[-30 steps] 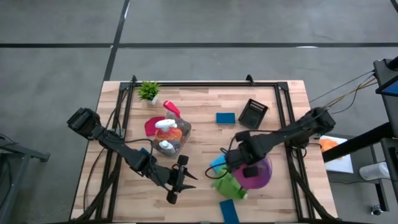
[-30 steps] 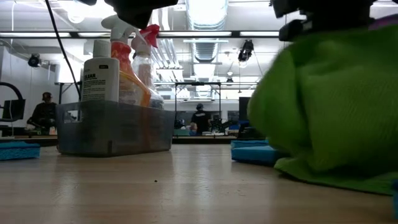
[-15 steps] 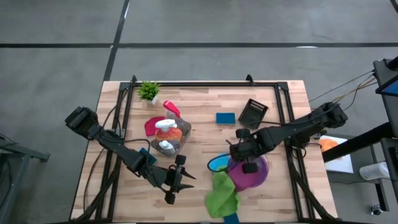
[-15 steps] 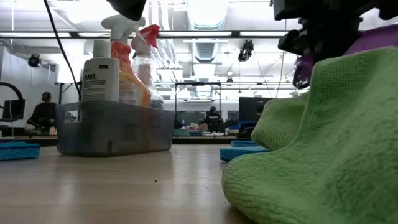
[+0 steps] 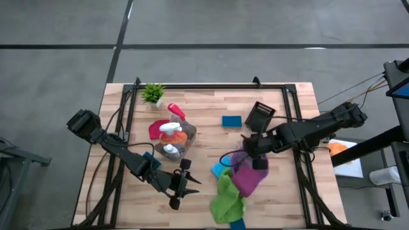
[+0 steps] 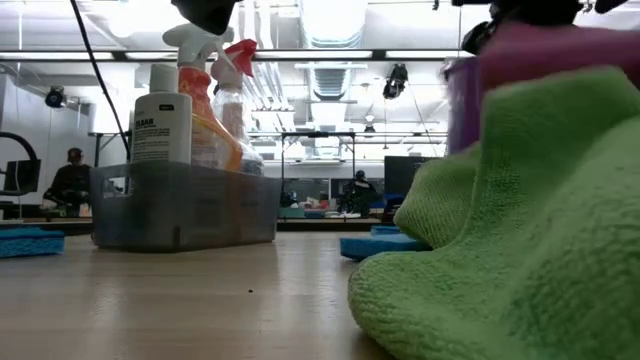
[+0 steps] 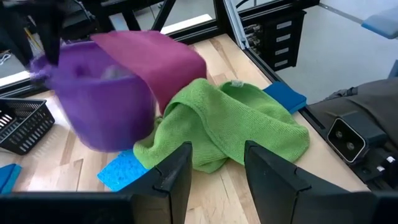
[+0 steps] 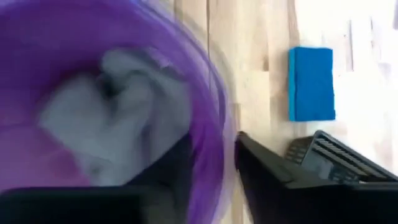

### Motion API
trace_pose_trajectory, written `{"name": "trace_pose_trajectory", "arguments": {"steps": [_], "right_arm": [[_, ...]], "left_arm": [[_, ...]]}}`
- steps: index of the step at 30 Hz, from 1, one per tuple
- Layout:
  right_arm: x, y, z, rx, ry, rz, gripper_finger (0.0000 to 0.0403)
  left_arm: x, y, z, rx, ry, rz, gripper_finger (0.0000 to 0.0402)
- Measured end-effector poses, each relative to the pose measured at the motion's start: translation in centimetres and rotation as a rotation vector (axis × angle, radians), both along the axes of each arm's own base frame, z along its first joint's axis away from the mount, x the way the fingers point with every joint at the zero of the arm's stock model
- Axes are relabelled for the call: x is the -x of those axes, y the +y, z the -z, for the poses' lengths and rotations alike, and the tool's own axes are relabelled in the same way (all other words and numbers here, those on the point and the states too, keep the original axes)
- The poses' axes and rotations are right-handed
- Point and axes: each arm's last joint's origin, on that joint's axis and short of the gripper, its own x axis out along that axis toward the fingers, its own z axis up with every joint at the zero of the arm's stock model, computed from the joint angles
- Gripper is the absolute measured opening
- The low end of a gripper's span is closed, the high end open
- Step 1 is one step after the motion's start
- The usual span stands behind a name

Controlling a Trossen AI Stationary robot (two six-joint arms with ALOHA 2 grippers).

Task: Pick & Place Kitchen Items
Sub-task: Adjust the purple bucket

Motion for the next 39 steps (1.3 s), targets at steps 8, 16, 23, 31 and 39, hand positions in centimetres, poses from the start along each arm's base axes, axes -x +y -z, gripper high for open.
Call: {"name": "trace_pose_trajectory", "arguments": {"steps": [8, 16, 23, 31, 39], "right_arm": [[0.3, -0.2, 1.1, 0.032, 0.127, 0.034, 0.0266], [0.5, -0.4, 2.2, 0.072, 0.261, 0.065, 0.0288], [0.3, -0.7, 2.2, 0.077, 0.261, 0.077, 0.0210], [0.6, -1.5, 2.1, 0.048, 0.317, 0.136, 0.0036], [1.7, -2.0, 2.0, 0.044, 0.434, 0.190, 0.0025]], "left_arm": [[0.0, 0.0, 0.0, 0.000, 0.000, 0.000, 0.0147], [0.0, 0.0, 0.0, 0.001, 0.000, 0.000, 0.0147], [0.0, 0.0, 0.0, 0.002, -0.001, 0.000, 0.0148], [0.0, 0.0, 0.0, 0.002, -0.002, 0.000, 0.0148], [0.0, 0.0, 0.0, 0.001, 0.000, 0.000, 0.0148]]}}
